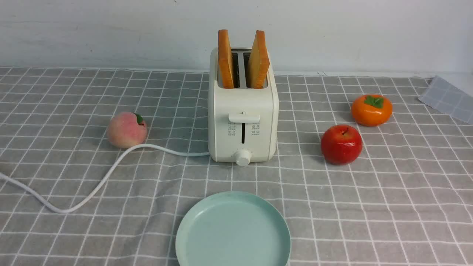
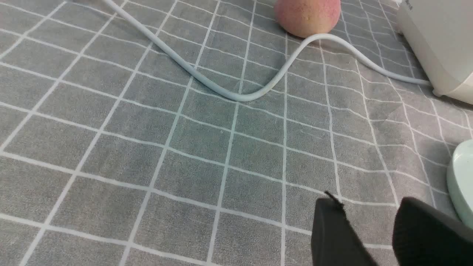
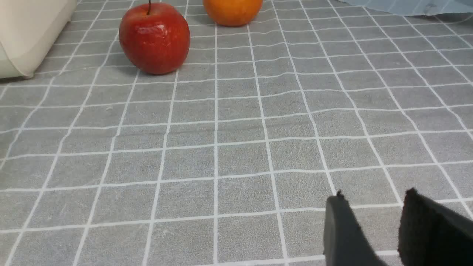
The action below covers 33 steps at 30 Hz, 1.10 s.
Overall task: Take toasted bread from bread machine on grey coffee table place on plate.
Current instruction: 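Grasp the toast slice in the toaster and pull it up out of the slot with the right gripper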
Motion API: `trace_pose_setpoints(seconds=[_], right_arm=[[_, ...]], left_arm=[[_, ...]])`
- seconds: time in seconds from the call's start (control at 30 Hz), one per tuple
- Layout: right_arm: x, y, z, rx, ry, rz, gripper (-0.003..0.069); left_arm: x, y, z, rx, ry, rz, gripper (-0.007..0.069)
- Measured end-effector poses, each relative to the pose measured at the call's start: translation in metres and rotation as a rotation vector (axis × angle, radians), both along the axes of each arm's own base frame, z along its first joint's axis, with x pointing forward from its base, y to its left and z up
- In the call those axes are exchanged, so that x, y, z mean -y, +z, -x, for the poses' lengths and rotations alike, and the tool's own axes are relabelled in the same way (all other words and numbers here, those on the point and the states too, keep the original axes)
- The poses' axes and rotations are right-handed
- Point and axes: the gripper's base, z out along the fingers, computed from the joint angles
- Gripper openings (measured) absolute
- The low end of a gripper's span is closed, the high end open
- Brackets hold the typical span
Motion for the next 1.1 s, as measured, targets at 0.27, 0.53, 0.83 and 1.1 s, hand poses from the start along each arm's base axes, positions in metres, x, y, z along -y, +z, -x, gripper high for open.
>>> trace_pose_setpoints(seconds=[0.27,0.53,0.83,1.1], right_arm=[[0.000,0.000,0.000,0.000,0.000,0.000,0.0240],[0.000,0.000,0.000,0.000,0.000,0.000,0.0240],[0.000,0.000,0.000,0.000,0.000,0.000,0.0240],[-0.006,0.003,-0.002,0.064,-0.017,-0.303,0.0240]], left_arm=[[0.000,0.000,0.000,0.000,0.000,0.000,0.0238],[-0.001,0.002,-0.001,0.019,0.002,-0.039,0.0238],[0.001,0.018,-0.004,0.204,0.006,0.056,0.0238],[0.001,0.043,-0.004,0.463,0.018,0.276,0.0238]])
